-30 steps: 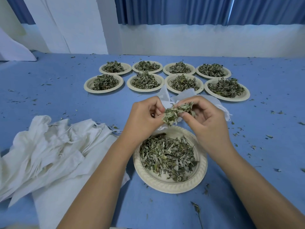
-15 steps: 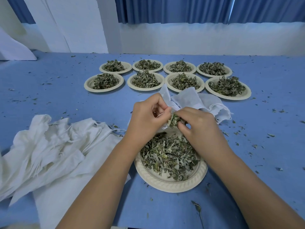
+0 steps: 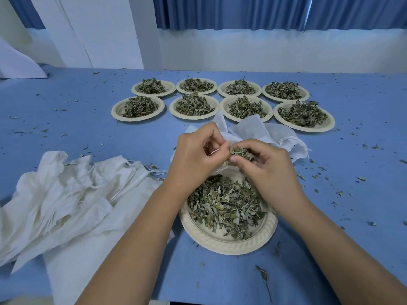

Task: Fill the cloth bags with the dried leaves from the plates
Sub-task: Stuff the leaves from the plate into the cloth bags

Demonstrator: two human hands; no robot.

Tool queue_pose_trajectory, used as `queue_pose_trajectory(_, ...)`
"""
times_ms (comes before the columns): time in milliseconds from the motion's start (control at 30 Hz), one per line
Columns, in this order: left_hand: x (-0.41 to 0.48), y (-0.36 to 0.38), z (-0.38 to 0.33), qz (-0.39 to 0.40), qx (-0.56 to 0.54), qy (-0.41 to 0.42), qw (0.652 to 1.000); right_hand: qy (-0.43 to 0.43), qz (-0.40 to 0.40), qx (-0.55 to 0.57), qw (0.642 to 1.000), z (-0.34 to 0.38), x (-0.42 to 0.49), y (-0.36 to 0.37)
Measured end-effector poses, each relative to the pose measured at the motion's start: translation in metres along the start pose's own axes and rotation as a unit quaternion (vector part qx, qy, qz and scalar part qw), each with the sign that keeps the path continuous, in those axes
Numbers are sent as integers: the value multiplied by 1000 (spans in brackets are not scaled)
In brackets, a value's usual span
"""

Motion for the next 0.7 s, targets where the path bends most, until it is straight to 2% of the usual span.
queue_pose_trajectory(67, -1, 2, -3, 6, -11, 10, 1000, -26, -23, -33, 999, 1, 1, 0)
queue_pose_trajectory(167, -2, 9, -5, 22, 13, 23, 999, -115, -41, -176, 977, 14, -1, 3)
queue_pose_trajectory(233, -3, 11, -6, 22, 29, 29, 999, -139, -36, -228, 963, 17, -1, 5)
queue_pose_trajectory(400, -1, 3, -3, -16, 14, 26, 999, -119, 12, -174, 977, 15, 0, 5)
queue_pose_trajectory(467, -1, 2, -4, -18, 18, 32, 999, -132, -10, -158, 979, 18, -1, -1)
queue_pose_trajectory(567, -3, 8, -7, 8, 17, 47, 999, -172, -50, -187, 966, 26, -3, -5)
queue_pose_trajectory(700, -4, 14, -6, 25, 14, 44, 999, -160, -15, -221, 962, 22, -1, 2)
Point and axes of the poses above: each hand's wrist, its own x-axis towards the middle knuckle, its own y-axis out of the palm, z = x × y, the point moved 7 cm from there along x, towards the middle knuckle, and after that the axes turned 10 degrees about -x, right-handed, at the moved point
